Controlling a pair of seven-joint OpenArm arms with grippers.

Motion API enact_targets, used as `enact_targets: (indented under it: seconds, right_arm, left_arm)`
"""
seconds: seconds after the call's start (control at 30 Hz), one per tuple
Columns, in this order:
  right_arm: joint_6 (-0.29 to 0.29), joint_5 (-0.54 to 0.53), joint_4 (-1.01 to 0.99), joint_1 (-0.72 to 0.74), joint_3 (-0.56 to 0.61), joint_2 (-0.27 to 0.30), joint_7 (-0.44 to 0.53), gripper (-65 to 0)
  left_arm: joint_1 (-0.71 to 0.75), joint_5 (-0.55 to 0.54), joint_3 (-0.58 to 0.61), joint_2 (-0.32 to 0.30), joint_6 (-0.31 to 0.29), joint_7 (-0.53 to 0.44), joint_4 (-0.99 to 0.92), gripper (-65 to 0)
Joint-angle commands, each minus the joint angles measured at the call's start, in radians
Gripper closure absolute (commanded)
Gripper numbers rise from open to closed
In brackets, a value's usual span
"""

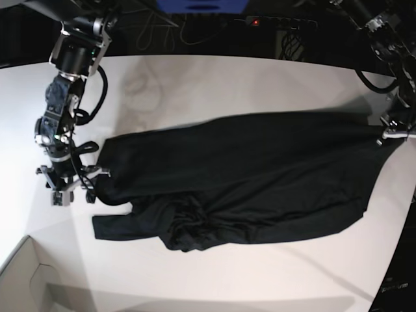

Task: Layout the t-shirt on the table in an organized manner, then fold the t-shirt properly
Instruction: 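Hold shirt edges with both grippers and stretch them apart, then lower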

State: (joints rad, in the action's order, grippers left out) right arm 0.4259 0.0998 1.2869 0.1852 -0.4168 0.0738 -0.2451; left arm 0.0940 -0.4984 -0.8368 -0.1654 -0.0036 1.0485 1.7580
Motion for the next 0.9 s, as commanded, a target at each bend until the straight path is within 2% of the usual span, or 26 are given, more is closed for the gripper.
enact_targets:
  seconds: [0.0, 0.07, 0.17, 0.33, 0.47, 0.7, 0.77, 0.87]
  right_arm:
    - [0.006, -0.016, 0.058, -0.011, -0.003, 0.013, 0.031, -37.3]
    - [0.006, -0.018, 0.147, -0.08, -0.003, -0.013, 0.03, -40.6]
    - [0.008, -0.016, 0.262, -0.212, 0.003, -0.073, 0.03, -40.7]
    - [0.008, -0.016, 0.28, -0.35, 0.031, -0.142, 0.031, -40.7]
    - [0.008, -0.018, 0.211, -0.365, 0.031, -0.176, 0.036, -41.0]
    - [0.009, -0.018, 0.113, -0.298, 0.072, -0.174, 0.031, -40.2]
    - [0.009, -0.018, 0.079, -0.272, 0.097, -0.164, 0.039, -34.4]
    - [0.009, -0.018, 0.084, -0.229, 0.117, -0.153, 0.039, -13.1]
  left_arm:
    - [-0.015, -0.009, -0.005, -0.016, -0.002, -0.017, 0.035, -0.2]
    - [-0.024, -0.012, -0.002, -0.015, -0.002, -0.017, 0.062, -0.2]
    - [-0.05, -0.076, -0.005, -0.015, -0.002, -0.017, 0.076, -0.2]
    - [-0.066, -0.194, -0.005, -0.024, 0.001, -0.017, 0.076, -0.2]
    - [-0.072, -0.219, 0.0, -0.024, 0.004, -0.017, 0.082, -0.2]
    - [-0.073, -0.219, -0.006, -0.024, 0.001, -0.023, 0.079, -0.2]
    - [-0.081, -0.22, -0.006, -0.024, 0.0, -0.024, 0.082, -0.2]
    - [-0.116, -0.22, -0.006, -0.024, 0.0, -0.017, 0.081, -0.2]
